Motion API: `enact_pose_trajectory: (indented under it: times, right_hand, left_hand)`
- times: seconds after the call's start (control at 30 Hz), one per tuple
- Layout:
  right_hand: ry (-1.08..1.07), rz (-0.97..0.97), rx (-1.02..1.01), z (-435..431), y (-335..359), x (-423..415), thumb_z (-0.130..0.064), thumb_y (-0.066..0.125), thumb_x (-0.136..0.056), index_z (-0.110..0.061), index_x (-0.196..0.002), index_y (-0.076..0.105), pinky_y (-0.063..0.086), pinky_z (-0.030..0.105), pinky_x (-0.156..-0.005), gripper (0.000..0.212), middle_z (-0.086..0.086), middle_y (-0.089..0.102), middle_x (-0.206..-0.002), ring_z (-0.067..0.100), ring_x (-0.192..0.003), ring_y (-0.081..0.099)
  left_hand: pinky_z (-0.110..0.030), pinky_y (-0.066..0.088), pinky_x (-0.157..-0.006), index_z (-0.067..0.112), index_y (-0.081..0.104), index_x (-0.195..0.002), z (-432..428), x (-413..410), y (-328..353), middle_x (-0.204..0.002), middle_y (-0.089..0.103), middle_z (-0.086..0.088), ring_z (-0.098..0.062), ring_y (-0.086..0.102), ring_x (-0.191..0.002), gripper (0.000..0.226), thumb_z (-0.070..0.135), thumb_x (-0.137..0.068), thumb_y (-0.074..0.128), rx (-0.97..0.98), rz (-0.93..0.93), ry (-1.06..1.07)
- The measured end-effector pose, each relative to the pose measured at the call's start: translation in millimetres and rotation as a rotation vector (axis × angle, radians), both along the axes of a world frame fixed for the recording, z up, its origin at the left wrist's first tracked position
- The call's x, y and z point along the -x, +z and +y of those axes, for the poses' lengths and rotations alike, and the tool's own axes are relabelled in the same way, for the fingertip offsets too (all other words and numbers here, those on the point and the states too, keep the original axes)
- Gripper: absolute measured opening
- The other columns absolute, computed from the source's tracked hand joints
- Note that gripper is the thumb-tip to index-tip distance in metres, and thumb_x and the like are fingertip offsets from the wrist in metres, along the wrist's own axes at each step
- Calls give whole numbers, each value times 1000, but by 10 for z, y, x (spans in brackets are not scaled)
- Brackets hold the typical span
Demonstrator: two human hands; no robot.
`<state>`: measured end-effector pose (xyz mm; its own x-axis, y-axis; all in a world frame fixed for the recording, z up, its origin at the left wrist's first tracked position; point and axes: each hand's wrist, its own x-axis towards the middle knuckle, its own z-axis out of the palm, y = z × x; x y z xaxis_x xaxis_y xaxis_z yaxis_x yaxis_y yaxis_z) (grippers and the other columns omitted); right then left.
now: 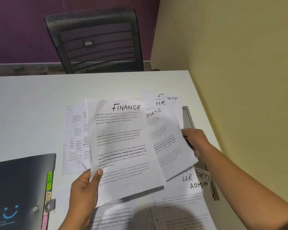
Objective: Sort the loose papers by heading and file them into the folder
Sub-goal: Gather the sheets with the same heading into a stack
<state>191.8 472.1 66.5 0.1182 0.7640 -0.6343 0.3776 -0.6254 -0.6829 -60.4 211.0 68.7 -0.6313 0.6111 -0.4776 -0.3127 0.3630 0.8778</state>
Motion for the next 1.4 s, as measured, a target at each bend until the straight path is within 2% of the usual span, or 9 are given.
enact_pose_trajectory:
  times: [0.1, 0.2, 0.33, 0.47, 0.8, 0.93, 1.03, 1.2, 1.4]
  right_hand:
    - [166, -299, -121, 98, -124, 87, -8, 68, -84, -7, -83, 73, 58, 39, -83, 5, 11, 73, -95, 28, -85, 66]
    - [289, -492, -134, 115, -143, 184, -27, 76, -78, -8, -70, 57, 43, 28, -55, 28, 6, 58, -70, 22, -64, 55]
    - [290, -615, -117, 117, -134, 256, -38, 77, -78, -9, -91, 55, 44, 30, -59, 39, 4, 58, -82, 28, -76, 60]
    - [244, -587, -1, 185, -139, 288, -15, 74, -79, -6, -81, 53, 36, 24, -45, 23, 4, 54, -66, 22, -52, 52]
    - [78, -549, 59, 229, -129, 325, 3, 63, -78, -4, -56, 51, 44, 25, -45, 26, 9, 55, -50, 22, -41, 53]
    - [7, -503, 70, 196, -186, 358, -3, 71, -72, 2, -87, 57, 46, 30, -50, 22, 13, 60, -79, 29, -75, 63]
    - [5, -473, 97, 209, -228, 306, -7, 72, -67, 2, -98, 62, 48, 26, -42, 33, 12, 70, -71, 26, -57, 67]
    - [0, -436, 103, 261, -275, 267, -12, 83, -70, 2, -91, 65, 58, 37, -74, 31, 13, 65, -72, 29, -72, 65]
    - [58, -461, 136, 331, -420, 220, -20, 80, -71, 3, -92, 70, 59, 35, -76, 33, 16, 73, -72, 28, -73, 71]
  left_hand:
    - [-24, 53, -80, 24, 74, -99, -1, 3, -33, -93, 78, 10, -10, 69, -96, 16, 15, -94, 63, 10, -1, -9]
    - [-25, 52, -79, 24, 74, -99, 17, -5, -31, -92, 78, 10, -10, 69, -94, 17, 13, -94, 62, 12, -15, 4]
    - [-28, 49, -83, 26, 75, -99, 11, 18, -58, -94, 78, 10, -10, 69, -97, 17, 16, -94, 62, 27, 4, -7]
    - [-38, 48, -98, 21, 74, -105, 8, 48, -116, -99, 78, 7, -17, 68, -105, 16, 18, -94, 63, 39, 7, -13]
    - [-15, 53, -70, 23, 74, -99, 125, -4, -34, -94, 78, 9, -4, 72, -89, 16, 14, -95, 60, -9, -29, -6]
    - [-22, 56, -73, 20, 74, -101, 188, -39, -3, -96, 78, 6, -5, 73, -89, 16, 14, -96, 60, -22, -43, -15]
    - [-33, 55, -80, 20, 75, -99, 217, -45, -12, -97, 78, 3, -11, 73, -92, 17, 14, -96, 60, -27, -55, -5]
    - [-32, 55, -80, 21, 75, -99, 225, -45, -17, -95, 78, 5, -9, 73, -89, 16, 15, -95, 60, -27, -54, 4]
    - [-30, 52, -78, 21, 75, -95, 216, -39, -44, -94, 78, 5, -7, 73, -88, 16, 15, -95, 61, -28, -67, 14]
